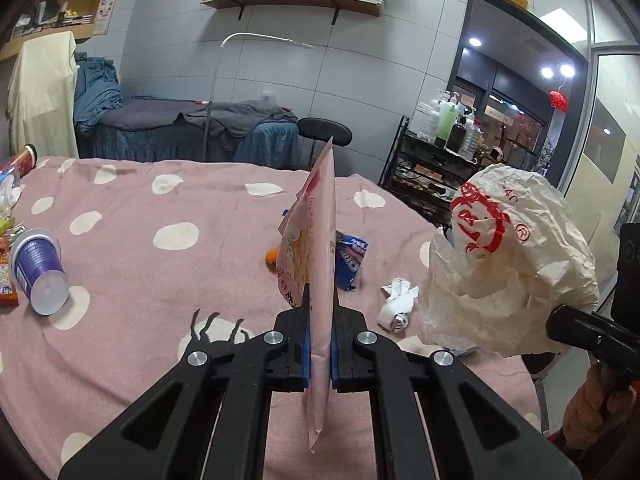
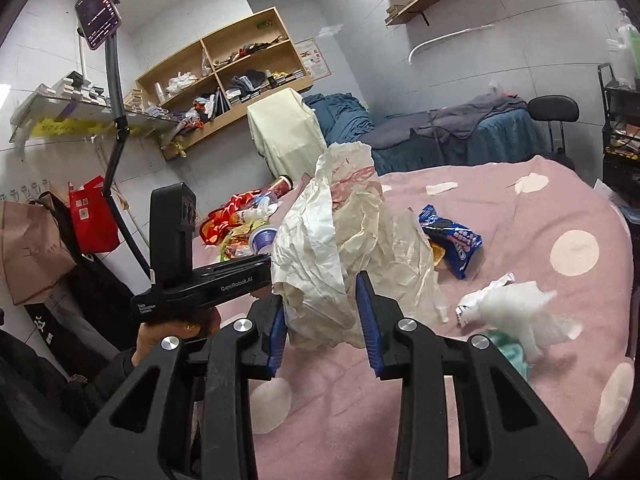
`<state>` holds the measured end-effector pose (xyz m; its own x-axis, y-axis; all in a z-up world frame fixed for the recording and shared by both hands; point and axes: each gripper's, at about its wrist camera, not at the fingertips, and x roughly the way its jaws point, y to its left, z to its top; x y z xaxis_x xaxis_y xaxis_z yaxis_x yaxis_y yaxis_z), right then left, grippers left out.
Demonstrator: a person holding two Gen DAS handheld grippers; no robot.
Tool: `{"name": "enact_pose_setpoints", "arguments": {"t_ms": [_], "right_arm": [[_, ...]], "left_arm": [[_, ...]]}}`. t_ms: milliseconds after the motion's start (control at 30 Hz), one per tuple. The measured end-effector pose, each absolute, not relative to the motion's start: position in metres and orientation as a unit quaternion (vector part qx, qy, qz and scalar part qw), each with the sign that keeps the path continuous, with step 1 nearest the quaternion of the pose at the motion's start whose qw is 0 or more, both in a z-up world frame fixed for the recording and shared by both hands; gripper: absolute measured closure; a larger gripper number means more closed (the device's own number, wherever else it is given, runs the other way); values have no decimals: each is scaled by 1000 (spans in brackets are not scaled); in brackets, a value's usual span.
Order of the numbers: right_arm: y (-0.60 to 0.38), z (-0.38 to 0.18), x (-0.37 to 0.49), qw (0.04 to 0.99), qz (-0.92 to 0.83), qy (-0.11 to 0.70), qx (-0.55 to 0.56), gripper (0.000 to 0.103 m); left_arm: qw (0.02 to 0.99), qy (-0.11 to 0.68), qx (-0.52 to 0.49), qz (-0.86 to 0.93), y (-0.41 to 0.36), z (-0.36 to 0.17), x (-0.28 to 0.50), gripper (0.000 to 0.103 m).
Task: Collect trash
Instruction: 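Carry the snack bag and tissues to the bin and release them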
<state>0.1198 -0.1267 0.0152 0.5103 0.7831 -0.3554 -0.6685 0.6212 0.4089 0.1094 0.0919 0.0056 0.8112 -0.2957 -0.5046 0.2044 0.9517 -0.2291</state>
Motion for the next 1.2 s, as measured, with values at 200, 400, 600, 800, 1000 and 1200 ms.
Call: {"name": "enact_pose_setpoints", "arguments": {"t_ms": [200, 400, 600, 800, 1000, 1200], "right_arm": [[-158, 34, 111, 881, 407, 201, 132, 70], [-212, 57, 96, 939, 292, 138, 122, 70], [-282, 45, 96, 966, 158, 152, 135, 70], [-344, 11, 105, 965, 48, 200, 162, 70], [-386, -39, 115, 944, -8, 258, 208, 68], [-419, -84, 120, 917, -53, 293, 267, 13]], "left_arm": [[953, 236, -72, -177, 57, 38, 110, 96], [947, 201, -55, -243, 2, 64, 118, 96], [925, 205, -36, -317, -68, 64, 134, 96], [898, 227, -23, -376, -129, 51, 143, 96], [870, 269, -12, -413, -176, 27, 153, 96], [851, 313, -8, -422, -200, 2, 163, 96]]}}
